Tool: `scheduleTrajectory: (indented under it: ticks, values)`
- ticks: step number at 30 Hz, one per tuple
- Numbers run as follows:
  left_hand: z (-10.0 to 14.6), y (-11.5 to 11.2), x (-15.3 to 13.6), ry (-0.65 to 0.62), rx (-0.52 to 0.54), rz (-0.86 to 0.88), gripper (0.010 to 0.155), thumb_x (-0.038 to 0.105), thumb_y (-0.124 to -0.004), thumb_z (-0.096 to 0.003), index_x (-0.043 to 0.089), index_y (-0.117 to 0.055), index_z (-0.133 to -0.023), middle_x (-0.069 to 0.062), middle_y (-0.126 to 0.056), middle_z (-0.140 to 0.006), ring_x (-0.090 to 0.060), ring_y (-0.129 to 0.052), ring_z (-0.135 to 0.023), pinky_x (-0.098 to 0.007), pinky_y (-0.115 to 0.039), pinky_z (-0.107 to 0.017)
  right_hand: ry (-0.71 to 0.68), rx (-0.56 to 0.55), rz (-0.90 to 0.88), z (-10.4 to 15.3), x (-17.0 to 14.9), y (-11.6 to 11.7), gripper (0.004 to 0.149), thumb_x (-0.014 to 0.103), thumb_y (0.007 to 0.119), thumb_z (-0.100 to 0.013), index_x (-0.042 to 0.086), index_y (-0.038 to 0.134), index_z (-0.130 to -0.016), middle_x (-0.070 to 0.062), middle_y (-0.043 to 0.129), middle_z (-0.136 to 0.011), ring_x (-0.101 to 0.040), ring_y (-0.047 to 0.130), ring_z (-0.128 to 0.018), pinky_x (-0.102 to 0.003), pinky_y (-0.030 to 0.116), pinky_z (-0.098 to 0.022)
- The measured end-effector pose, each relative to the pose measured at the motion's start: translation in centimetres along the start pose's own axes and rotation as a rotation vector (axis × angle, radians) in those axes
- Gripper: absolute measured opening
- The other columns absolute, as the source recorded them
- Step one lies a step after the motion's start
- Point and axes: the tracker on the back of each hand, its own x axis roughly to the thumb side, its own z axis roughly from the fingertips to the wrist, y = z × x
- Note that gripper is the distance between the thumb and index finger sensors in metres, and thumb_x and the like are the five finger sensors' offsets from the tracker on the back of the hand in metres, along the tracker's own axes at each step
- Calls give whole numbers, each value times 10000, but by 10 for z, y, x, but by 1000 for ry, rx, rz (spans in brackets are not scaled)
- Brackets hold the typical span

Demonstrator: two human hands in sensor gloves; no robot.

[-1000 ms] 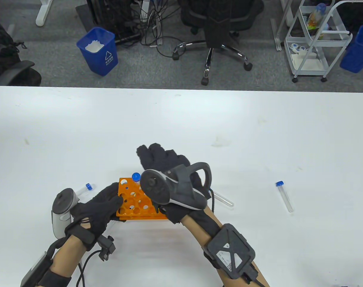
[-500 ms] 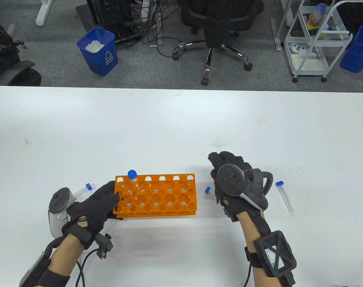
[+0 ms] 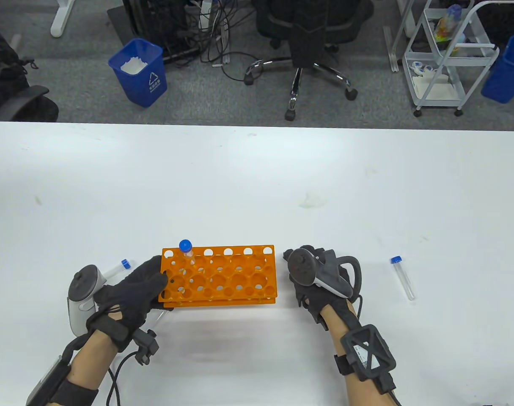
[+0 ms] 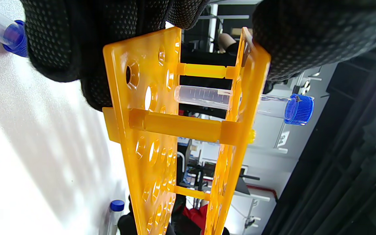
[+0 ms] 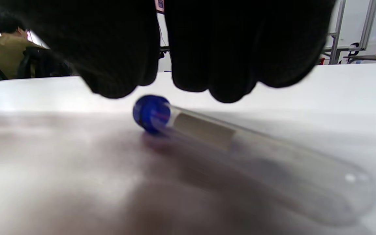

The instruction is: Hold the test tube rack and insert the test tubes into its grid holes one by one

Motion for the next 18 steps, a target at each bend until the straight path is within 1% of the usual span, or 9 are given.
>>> scheduleTrajectory:
  ticks: [9,11,18]
  values:
    - [0,-1,-1,6,-5,8,893,561,-858,-393,88,-463,-1040,-282,-717,-903,-378,-1053,-596,-478,-894,-463,-3,25,70,-5,9,16,524,313,906,-370,281,804,-883,-136,876,-895,-429,931,-684,-589,823,-482]
    - [0,-1,0,0,-4,6,893,561,-858,-394,86,-463,-1040,-281,-717,-903,-377,-1052,-597,-477,-895,-463,-13,14,101,-5,10,17,522,306,910,-367,285,808,-879,-128,884,-885,-422,938,-673,-584,829,-479]
    - [0,-1,0,-4,-7,6,895,563,-857,-395,86,-462,-1041,-282,-717,-903,-377,-1050,-601,-477,-894,-465,-17,0,97,-4,12,18,529,276,916,-362,264,801,-877,-122,896,-854,-411,946,-640,-575,834,-466]
